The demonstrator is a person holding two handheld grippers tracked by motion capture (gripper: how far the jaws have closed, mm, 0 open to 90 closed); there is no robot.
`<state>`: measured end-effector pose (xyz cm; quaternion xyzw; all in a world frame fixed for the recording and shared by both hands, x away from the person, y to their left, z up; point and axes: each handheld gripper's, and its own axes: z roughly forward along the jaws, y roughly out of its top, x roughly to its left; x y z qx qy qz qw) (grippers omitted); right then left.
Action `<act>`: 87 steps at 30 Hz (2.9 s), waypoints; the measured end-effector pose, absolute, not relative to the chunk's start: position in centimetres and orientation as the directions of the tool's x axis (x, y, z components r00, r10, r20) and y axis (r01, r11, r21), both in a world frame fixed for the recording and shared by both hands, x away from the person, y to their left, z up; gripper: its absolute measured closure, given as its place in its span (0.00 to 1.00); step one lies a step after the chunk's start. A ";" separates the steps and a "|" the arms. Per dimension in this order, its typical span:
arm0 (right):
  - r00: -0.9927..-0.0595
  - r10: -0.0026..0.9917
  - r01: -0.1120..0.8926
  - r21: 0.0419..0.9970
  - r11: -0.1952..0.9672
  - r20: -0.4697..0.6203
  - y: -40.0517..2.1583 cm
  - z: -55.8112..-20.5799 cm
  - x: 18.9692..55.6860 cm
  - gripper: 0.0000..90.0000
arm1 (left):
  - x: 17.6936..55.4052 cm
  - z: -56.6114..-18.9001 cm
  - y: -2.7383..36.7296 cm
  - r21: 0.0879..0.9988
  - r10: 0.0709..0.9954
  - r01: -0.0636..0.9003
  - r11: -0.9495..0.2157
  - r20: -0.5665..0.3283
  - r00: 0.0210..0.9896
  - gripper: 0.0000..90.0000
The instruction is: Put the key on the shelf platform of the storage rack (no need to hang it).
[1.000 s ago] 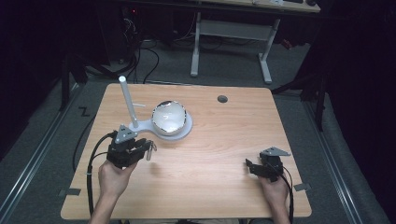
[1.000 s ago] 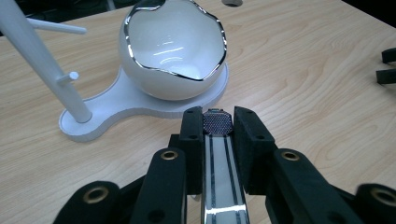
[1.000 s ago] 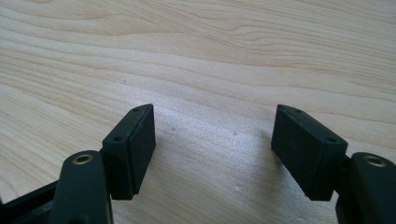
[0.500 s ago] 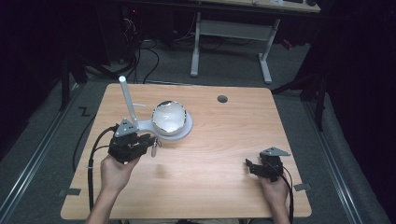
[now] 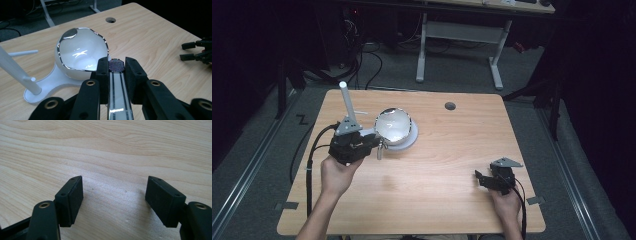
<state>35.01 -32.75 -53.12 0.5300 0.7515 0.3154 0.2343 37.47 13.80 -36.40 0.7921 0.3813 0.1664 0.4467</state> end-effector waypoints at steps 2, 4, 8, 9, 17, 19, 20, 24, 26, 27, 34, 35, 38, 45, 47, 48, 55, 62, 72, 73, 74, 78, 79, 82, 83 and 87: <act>-0.329 0.944 0.649 0.722 0.240 -0.018 -32.8 -53.1 35.0 0.35 | 37.7 -36.1 13.7 0.838 0.751 0.452 -0.306 -0.080 0.656 0.83; -0.329 0.944 0.649 0.722 0.240 -0.018 -32.7 -53.1 35.0 0.34 | 37.9 -35.8 13.6 0.839 0.750 0.450 -0.304 -0.081 0.657 0.83; -0.329 0.944 0.649 0.722 0.240 -0.017 -32.8 -53.1 35.0 0.34 | 38.5 -35.3 13.5 0.841 0.749 0.447 -0.305 -0.079 0.658 0.83; -0.329 0.944 0.649 0.722 0.240 -0.017 -32.8 -53.1 35.0 0.34 | 38.6 -35.2 13.4 0.841 0.747 0.448 -0.304 -0.081 0.659 0.83; -0.330 0.944 0.649 0.722 0.240 -0.017 -32.8 -53.1 35.0 0.34 | 39.7 -34.4 13.1 0.844 0.761 0.433 -0.317 -0.047 0.648 0.83; -0.330 0.944 0.649 0.722 0.240 -0.018 -32.7 -53.1 35.0 0.34 | 40.0 -34.3 13.0 0.844 0.763 0.431 -0.317 -0.043 0.645 0.83; -0.330 0.944 0.649 0.722 0.240 -0.018 -32.7 -53.1 35.0 0.34 | 40.1 -34.2 13.0 0.844 0.763 0.430 -0.320 -0.039 0.645 0.83; -0.331 0.944 0.648 0.722 0.241 -0.019 -32.8 -53.1 35.0 0.34 | 40.7 -34.1 12.9 0.847 0.767 0.431 -0.311 -0.044 0.640 0.83; -0.329 0.944 0.649 0.722 0.240 -0.018 -32.7 -53.1 35.0 0.34 | 41.0 -34.1 12.9 0.849 0.768 0.432 -0.304 -0.050 0.639 0.83; -0.330 0.944 0.649 0.722 0.240 -0.018 -32.8 -53.1 35.0 0.34 | 41.1 -34.1 12.9 0.851 0.771 0.433 -0.298 -0.053 0.635 0.83; -0.329 0.944 0.649 0.722 0.240 -0.018 -32.7 -53.1 35.0 0.34 | 42.4 -34.6 12.7 0.845 0.780 0.449 -0.291 -0.062 0.623 0.83; -0.331 0.943 0.648 0.722 0.242 -0.019 -32.8 -53.1 35.0 0.34 | 42.6 -34.7 12.7 0.844 0.781 0.450 -0.290 -0.063 0.621 0.83; -0.328 0.944 0.650 0.721 0.239 -0.017 -32.7 -53.1 35.0 0.34 | 43.1 -34.9 12.5 0.843 0.784 0.455 -0.288 -0.065 0.618 0.83; -0.330 0.944 0.649 0.722 0.240 -0.018 -32.8 -53.1 35.0 0.34 | 44.0 -35.3 12.1 0.838 0.789 0.463 -0.287 -0.067 0.611 0.83; -0.330 0.944 0.649 0.722 0.240 -0.018 -32.8 -53.1 35.0 0.34 | 44.2 -35.5 12.0 0.836 0.790 0.465 -0.290 -0.065 0.610 0.83; -0.330 0.944 0.649 0.722 0.240 -0.017 -32.8 -53.1 35.0 0.34 | 44.3 -35.6 11.9 0.835 0.791 0.467 -0.291 -0.065 0.609 0.83; -0.330 0.944 0.649 0.722 0.241 -0.018 -32.8 -53.1 35.0 0.34 | 45.2 -36.2 11.7 0.831 0.796 0.477 -0.288 -0.069 0.601 0.83; -0.330 0.944 0.649 0.722 0.241 -0.018 -32.7 -53.1 35.0 0.34 | 46.0 -37.0 11.3 0.822 0.798 0.489 -0.291 -0.073 0.598 0.83; -0.331 0.943 0.648 0.722 0.242 -0.019 -32.8 -53.1 35.0 0.34 | 47.2 -38.0 10.5 0.811 0.805 0.501 -0.301 -0.066 0.589 0.83; -0.331 0.943 0.648 0.722 0.242 -0.019 -32.8 -53.1 35.0 0.34 | 47.3 -38.1 10.5 0.809 0.805 0.504 -0.302 -0.067 0.589 0.83; -0.331 0.943 0.648 0.722 0.242 -0.019 -32.8 -53.1 35.0 0.34 | 47.4 -38.2 10.4 0.809 0.807 0.505 -0.301 -0.066 0.586 0.83; -0.330 0.944 0.649 0.722 0.241 -0.018 -32.8 -53.1 35.0 0.34 | 47.8 -38.7 10.2 0.803 0.809 0.510 -0.308 -0.061 0.584 0.83; -0.331 0.943 0.648 0.722 0.242 -0.019 -32.8 -53.1 35.0 0.34 | 47.9 -38.8 10.2 0.803 0.810 0.511 -0.308 -0.060 0.583 0.83; -0.330 0.944 0.649 0.722 0.241 -0.018 -32.8 -53.1 35.0 0.34 | 48.1 -39.0 10.0 0.799 0.810 0.513 -0.312 -0.059 0.584 0.83; -0.330 0.944 0.649 0.722 0.241 -0.018 -32.8 -53.1 35.0 0.34 | 48.2 -39.1 9.9 0.799 0.810 0.514 -0.312 -0.060 0.584 0.83; -0.330 0.944 0.649 0.722 0.241 -0.018 -32.8 -53.1 35.0 0.34 | 48.4 -39.5 9.7 0.797 0.810 0.516 -0.314 -0.059 0.584 0.83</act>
